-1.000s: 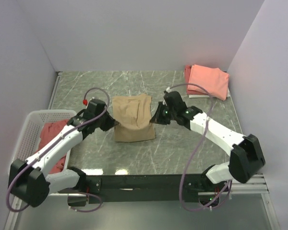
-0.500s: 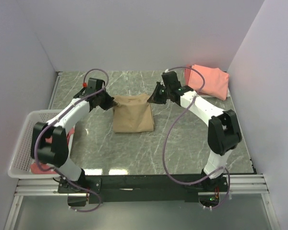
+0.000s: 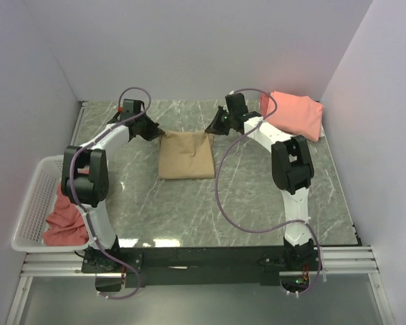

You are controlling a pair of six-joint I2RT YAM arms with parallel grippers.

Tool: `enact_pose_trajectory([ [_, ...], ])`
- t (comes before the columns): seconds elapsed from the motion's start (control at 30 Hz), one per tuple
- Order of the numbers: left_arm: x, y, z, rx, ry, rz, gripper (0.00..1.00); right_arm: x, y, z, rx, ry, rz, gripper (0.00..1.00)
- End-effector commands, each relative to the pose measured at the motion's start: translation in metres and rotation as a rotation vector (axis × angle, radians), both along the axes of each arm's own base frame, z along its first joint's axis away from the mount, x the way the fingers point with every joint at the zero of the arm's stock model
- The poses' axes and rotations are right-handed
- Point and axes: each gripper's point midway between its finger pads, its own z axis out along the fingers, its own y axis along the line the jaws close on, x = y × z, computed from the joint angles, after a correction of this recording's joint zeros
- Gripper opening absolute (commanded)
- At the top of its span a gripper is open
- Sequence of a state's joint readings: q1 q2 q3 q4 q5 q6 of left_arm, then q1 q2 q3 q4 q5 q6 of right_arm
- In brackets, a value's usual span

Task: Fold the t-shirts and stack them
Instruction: Fold the tshirt

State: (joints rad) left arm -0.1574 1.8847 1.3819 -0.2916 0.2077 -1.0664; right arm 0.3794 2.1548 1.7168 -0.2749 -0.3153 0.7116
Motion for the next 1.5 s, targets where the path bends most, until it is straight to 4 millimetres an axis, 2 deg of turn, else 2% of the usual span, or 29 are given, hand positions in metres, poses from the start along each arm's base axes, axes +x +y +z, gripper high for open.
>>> enact_pose_trajectory([
  [0.0, 0.033, -0.007, 0.018, -0.036, -0.123, -0.052, 0.0, 0.031, 0.006, 0.017, 0.084, -0.084, 0.002, 0.0],
  [0.17, 0.054, -0.005, 0.007, -0.058, -0.158, -0.074, 0.01, 0.05, 0.002, 0.015, 0.127, -0.093, -0.025, 0.01],
  [0.23, 0.062, -0.003, 0.01, -0.065, -0.188, -0.078, 0.07, 0.058, -0.002, 0.016, 0.139, -0.097, -0.031, 0.11],
  [0.27, 0.065, 0.001, 0.012, -0.073, -0.197, -0.076, 0.17, 0.061, -0.004, 0.016, 0.14, -0.099, -0.032, 0.16],
  [0.3, 0.07, 0.004, 0.018, -0.08, -0.228, -0.075, 0.23, 0.064, -0.009, 0.019, 0.147, -0.105, -0.036, 0.28],
  [0.33, 0.072, 0.007, 0.023, -0.085, -0.251, -0.078, 0.31, 0.066, -0.012, 0.023, 0.15, -0.117, -0.037, 0.34],
  [0.37, 0.071, 0.017, 0.027, -0.091, -0.258, -0.068, 0.41, 0.066, -0.014, 0.031, 0.148, -0.135, -0.029, 0.4],
  [0.4, 0.074, 0.022, 0.039, -0.098, -0.308, -0.08, 0.43, 0.066, -0.019, 0.036, 0.154, -0.144, -0.018, 0.5],
  [0.43, 0.076, 0.04, 0.043, -0.088, -0.32, -0.049, 0.45, 0.066, -0.023, 0.04, 0.149, -0.153, -0.008, 0.54],
  [0.47, 0.069, 0.048, 0.05, -0.082, -0.335, -0.034, 0.53, 0.065, -0.029, 0.051, 0.131, -0.183, 0.001, 0.57],
  [0.53, 0.063, 0.068, 0.054, -0.072, -0.34, 0.0, 0.54, 0.057, -0.041, 0.049, 0.107, -0.162, 0.001, 0.6],
  [0.57, 0.06, 0.075, 0.058, -0.062, -0.334, 0.014, 0.54, 0.052, -0.043, 0.062, 0.089, -0.195, 0.013, 0.6],
  [0.63, 0.054, 0.072, 0.057, -0.058, -0.313, 0.019, 0.52, 0.035, -0.034, 0.06, 0.066, -0.173, 0.038, 0.6],
  [0.67, 0.049, 0.063, 0.061, -0.067, -0.316, 0.007, 0.5, 0.028, -0.028, 0.06, 0.062, -0.173, 0.061, 0.59],
  [0.73, 0.039, 0.057, 0.053, -0.065, -0.293, 0.006, 0.43, 0.016, -0.017, 0.063, 0.058, -0.171, 0.085, 0.55],
  [0.77, 0.034, 0.033, 0.054, -0.057, -0.296, -0.03, 0.39, 0.008, -0.005, 0.063, 0.076, -0.161, 0.113, 0.51],
  [0.83, 0.031, 0.017, 0.048, -0.056, -0.286, -0.06, 0.27, 0.002, 0.007, 0.061, 0.096, -0.155, 0.138, 0.44],
  [0.87, 0.03, 0.005, 0.04, -0.062, -0.269, -0.084, 0.22, 0.001, 0.012, 0.051, 0.098, -0.134, 0.145, 0.42],
  [0.9, 0.028, 0.001, 0.032, -0.07, -0.235, -0.088, 0.11, -0.003, 0.021, 0.049, 0.103, -0.126, 0.164, 0.38],
  [0.97, 0.027, -0.012, 0.021, -0.084, -0.216, -0.116, 0.03, -0.004, 0.029, 0.035, 0.125, -0.093, 0.172, 0.36],
  [1.03, 0.027, -0.017, 0.013, -0.083, -0.202, -0.124, 0.01, -0.004, 0.04, 0.032, 0.185, -0.097, 0.211, 0.33],
  [1.07, 0.032, -0.02, 0.009, -0.089, -0.212, -0.129, 0.0, -0.002, 0.043, 0.017, 0.2, -0.062, 0.207, 0.32],
  [1.13, 0.035, -0.025, 0.004, -0.109, -0.212, -0.151, 0.0, 0.003, 0.051, 0.016, 0.233, -0.061, 0.24, 0.29],
  [1.17, 0.04, -0.026, -0.004, -0.109, -0.203, -0.156, 0.0, 0.006, 0.055, -0.001, 0.235, -0.034, 0.244, 0.29],
  [1.23, 0.045, -0.025, -0.015, -0.097, -0.185, -0.165, 0.0, 0.017, 0.054, -0.002, 0.254, -0.036, 0.241, 0.29],
  [1.27, 0.053, -0.023, -0.024, -0.096, -0.177, -0.161, 0.0, 0.02, 0.054, -0.015, 0.275, 0.0, 0.224, 0.29],
  [1.33, 0.061, -0.019, -0.034, -0.089, -0.17, -0.152, 0.0, 0.035, 0.049, -0.014, 0.319, -0.011, 0.204, 0.29],
  [1.37, 0.067, -0.013, -0.045, -0.086, -0.15, -0.138, 0.0, 0.037, 0.047, -0.024, 0.348, 0.029, 0.194, 0.28],
  [1.47, 0.077, 0.003, -0.059, -0.1, -0.135, -0.097, 0.0, 0.05, 0.035, -0.032, 0.406, 0.083, 0.146, 0.28],
])
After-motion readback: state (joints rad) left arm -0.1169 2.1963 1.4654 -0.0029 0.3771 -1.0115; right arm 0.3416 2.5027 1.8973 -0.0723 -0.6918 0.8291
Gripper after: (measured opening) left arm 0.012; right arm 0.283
